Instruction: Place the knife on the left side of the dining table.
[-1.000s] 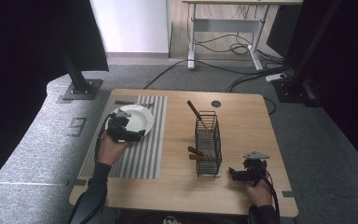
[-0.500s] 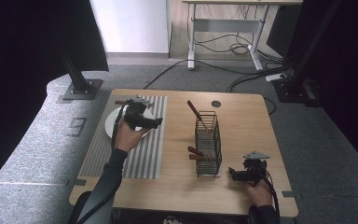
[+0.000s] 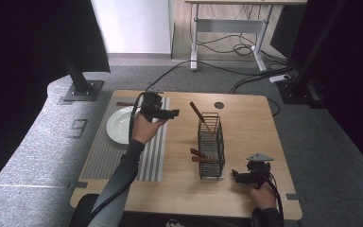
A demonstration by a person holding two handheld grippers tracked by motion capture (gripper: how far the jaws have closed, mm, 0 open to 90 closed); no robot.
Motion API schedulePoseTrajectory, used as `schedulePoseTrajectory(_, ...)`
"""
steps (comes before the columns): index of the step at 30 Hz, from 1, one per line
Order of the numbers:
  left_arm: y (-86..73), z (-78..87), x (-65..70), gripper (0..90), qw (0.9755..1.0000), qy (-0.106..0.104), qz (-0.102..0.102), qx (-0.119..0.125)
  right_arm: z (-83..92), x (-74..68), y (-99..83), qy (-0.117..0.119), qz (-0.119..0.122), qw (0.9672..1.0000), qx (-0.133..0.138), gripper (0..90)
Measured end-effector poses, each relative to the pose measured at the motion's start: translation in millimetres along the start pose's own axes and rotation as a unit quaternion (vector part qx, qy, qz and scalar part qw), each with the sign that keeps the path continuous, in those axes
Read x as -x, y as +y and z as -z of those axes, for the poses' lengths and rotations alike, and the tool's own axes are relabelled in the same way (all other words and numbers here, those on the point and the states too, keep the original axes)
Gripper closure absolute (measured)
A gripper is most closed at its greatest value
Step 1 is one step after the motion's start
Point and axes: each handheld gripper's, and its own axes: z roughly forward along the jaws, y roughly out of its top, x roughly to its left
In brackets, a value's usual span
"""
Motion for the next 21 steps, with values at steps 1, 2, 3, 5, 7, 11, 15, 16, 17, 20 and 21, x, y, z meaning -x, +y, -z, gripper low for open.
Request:
schedulePoseTrajectory(1, 1.7, -2.0, 0.5, 13.8, 1.0000, -0.006, 0.004, 0.002, 0.0, 0.0, 0.0, 0.000, 0.000, 1.0000, 0.000, 0.0)
schedulePoseTrajectory(2, 1.7, -2.0, 0.5, 14.0, 1.0000, -0.006, 0.004, 0.002, 0.0, 0.0, 0.0, 0.000, 0.000, 1.0000, 0.000, 0.0)
schedulePoseTrajectory(3, 5.2, -6.6, 2.0, 14.3, 0.9998, -0.013, 0.011, 0.004, 0.0, 0.0, 0.0, 0.000, 0.000, 1.0000, 0.000, 0.0)
schedulePoseTrajectory(5, 7.3, -9.9, 3.6, 14.8, 0.9998, -0.015, 0.013, 0.006, 0.0, 0.0, 0.0, 0.000, 0.000, 1.0000, 0.000, 0.0)
schedulePoseTrajectory(7, 11.7, -17.6, 8.5, 15.2, 0.9996, -0.021, 0.016, 0.006, 0.0, 0.0, 0.0, 0.000, 0.000, 1.0000, 0.000, 0.0)
schedulePoseTrajectory(11, 18.6, -31.7, 18.4, 16.2, 0.9996, -0.021, 0.017, -0.005, 0.0, -0.1, 0.0, 0.000, -0.001, 1.0000, 0.000, 0.0)
schedulePoseTrajectory(15, 25.2, -45.3, 26.2, 18.2, 0.9993, -0.024, 0.024, -0.014, 0.0, 0.0, 0.0, 0.000, -0.001, 1.0000, 0.000, 0.0)
schedulePoseTrajectory(16, 26.6, -48.3, 27.9, 18.9, 0.9992, -0.027, 0.027, -0.014, 0.0, 0.0, 0.0, 0.000, 0.000, 1.0000, 0.000, 0.0)
schedulePoseTrajectory(17, 26.6, -48.3, 27.9, 20.2, 0.9992, -0.027, 0.027, -0.014, 0.0, 0.0, 0.0, 0.000, 0.000, 1.0000, 0.000, 0.0)
schedulePoseTrajectory(20, 30.2, -58.2, 32.7, 26.1, 0.9982, -0.040, 0.045, -0.008, -0.1, 0.1, 0.0, 0.000, 0.001, 1.0000, 0.001, 0.0)
schedulePoseTrajectory(21, 30.5, -60.6, 33.0, 28.9, 0.9978, -0.043, 0.050, -0.009, -0.1, 0.1, 0.0, 0.000, 0.001, 1.0000, 0.001, 0.0)
